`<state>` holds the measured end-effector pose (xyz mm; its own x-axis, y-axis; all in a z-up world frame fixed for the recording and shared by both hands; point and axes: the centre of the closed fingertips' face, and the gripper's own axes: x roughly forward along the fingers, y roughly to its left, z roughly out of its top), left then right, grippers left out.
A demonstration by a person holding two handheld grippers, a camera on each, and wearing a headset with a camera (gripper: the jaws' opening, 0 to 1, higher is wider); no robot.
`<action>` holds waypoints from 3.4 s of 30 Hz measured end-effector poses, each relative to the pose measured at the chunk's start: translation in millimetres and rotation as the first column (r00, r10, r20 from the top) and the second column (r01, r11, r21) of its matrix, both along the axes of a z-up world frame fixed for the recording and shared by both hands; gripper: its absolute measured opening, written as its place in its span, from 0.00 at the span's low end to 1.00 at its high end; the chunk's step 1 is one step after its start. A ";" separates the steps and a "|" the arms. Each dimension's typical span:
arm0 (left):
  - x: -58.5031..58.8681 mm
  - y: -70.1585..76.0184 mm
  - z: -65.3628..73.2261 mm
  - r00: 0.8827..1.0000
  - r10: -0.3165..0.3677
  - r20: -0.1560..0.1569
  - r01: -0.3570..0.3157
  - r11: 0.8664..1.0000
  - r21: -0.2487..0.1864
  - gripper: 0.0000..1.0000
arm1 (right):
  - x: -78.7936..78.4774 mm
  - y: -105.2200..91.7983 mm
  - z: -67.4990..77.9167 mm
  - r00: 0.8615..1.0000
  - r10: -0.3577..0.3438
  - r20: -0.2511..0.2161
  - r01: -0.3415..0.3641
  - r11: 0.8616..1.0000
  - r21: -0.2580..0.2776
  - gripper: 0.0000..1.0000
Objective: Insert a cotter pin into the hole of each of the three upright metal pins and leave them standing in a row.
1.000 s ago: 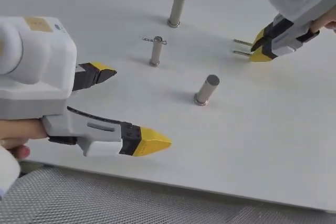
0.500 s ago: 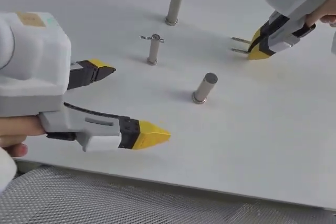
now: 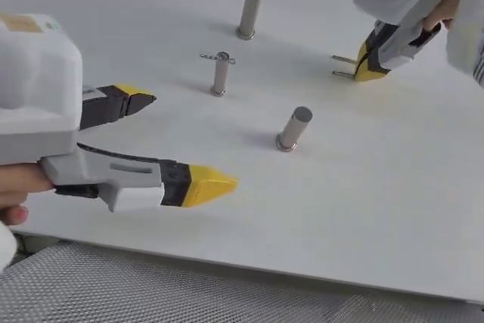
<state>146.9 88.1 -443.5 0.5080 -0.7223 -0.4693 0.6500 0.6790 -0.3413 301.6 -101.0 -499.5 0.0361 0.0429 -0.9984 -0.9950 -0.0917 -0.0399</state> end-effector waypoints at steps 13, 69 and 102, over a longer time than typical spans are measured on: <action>-1.1 -5.8 9.2 0.999 -0.029 0.032 0.029 0.999 0.014 0.86 | -1.6 -2.1 1.2 0.999 -0.034 0.018 0.034 0.999 0.022 0.00; 60.2 -100.1 78.3 1.000 -0.026 0.002 0.026 0.971 -0.239 0.41 | -73.9 44.1 122.7 0.902 -0.061 0.428 -0.144 0.891 0.430 0.00; 52.8 -139.5 75.4 0.989 -0.075 -0.129 0.027 0.939 -0.343 0.02 | -103.7 52.6 128.0 0.889 -0.041 0.457 -0.196 0.867 0.458 0.00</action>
